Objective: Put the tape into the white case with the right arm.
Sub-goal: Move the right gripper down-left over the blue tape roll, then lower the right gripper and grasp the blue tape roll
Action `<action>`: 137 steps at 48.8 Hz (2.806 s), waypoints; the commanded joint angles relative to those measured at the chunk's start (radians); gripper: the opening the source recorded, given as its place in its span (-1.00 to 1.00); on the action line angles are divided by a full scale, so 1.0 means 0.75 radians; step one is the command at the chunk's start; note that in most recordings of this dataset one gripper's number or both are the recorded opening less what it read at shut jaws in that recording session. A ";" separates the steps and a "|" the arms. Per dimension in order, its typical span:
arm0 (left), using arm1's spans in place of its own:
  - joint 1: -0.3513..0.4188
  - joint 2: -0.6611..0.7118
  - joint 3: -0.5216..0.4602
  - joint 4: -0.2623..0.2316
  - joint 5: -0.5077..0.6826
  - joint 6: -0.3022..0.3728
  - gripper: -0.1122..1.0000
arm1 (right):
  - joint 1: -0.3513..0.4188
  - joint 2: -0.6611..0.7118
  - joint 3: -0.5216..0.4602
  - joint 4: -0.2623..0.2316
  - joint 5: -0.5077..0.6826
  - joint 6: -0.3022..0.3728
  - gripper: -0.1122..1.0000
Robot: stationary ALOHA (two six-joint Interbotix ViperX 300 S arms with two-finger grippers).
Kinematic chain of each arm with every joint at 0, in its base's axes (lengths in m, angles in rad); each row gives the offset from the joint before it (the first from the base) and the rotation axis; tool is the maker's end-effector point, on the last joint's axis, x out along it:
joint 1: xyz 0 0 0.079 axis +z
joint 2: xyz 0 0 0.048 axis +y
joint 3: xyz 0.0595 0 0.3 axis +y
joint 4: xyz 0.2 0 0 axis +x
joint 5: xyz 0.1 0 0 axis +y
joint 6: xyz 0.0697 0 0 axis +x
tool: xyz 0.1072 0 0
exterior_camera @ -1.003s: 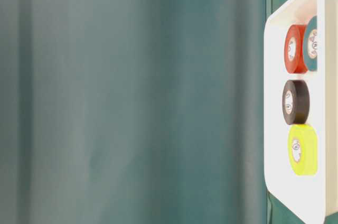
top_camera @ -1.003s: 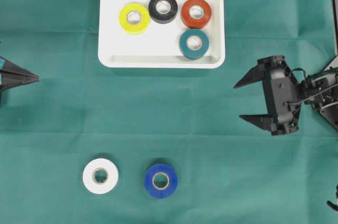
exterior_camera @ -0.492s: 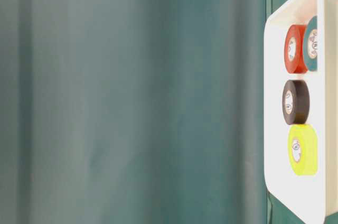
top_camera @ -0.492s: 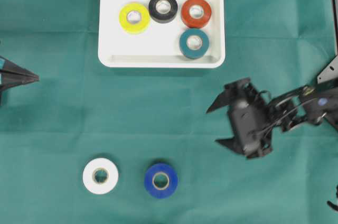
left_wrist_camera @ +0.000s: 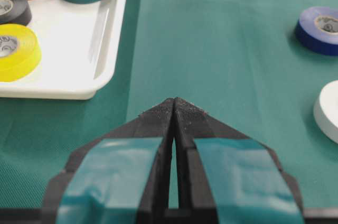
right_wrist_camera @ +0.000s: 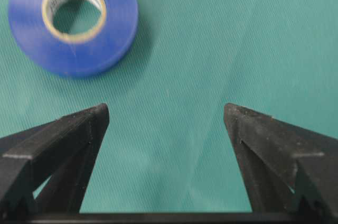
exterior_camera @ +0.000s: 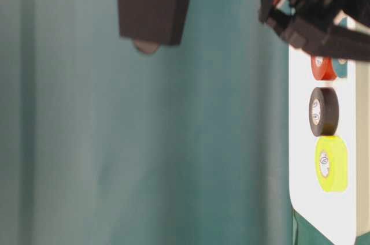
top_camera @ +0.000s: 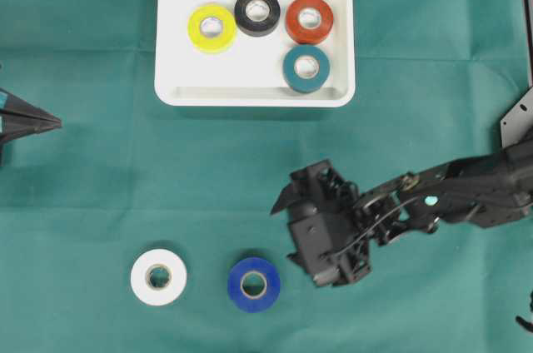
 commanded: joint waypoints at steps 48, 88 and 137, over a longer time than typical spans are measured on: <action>0.002 0.010 -0.014 0.000 -0.004 0.000 -0.79 | 0.049 0.202 -0.299 0.006 0.080 0.012 0.48; 0.002 0.010 -0.012 0.000 -0.006 -0.006 -0.79 | 0.088 0.305 -0.470 0.025 0.362 0.098 0.46; 0.002 0.008 -0.012 0.000 -0.006 -0.008 -0.79 | 0.088 0.237 -0.483 0.025 0.382 0.108 -0.80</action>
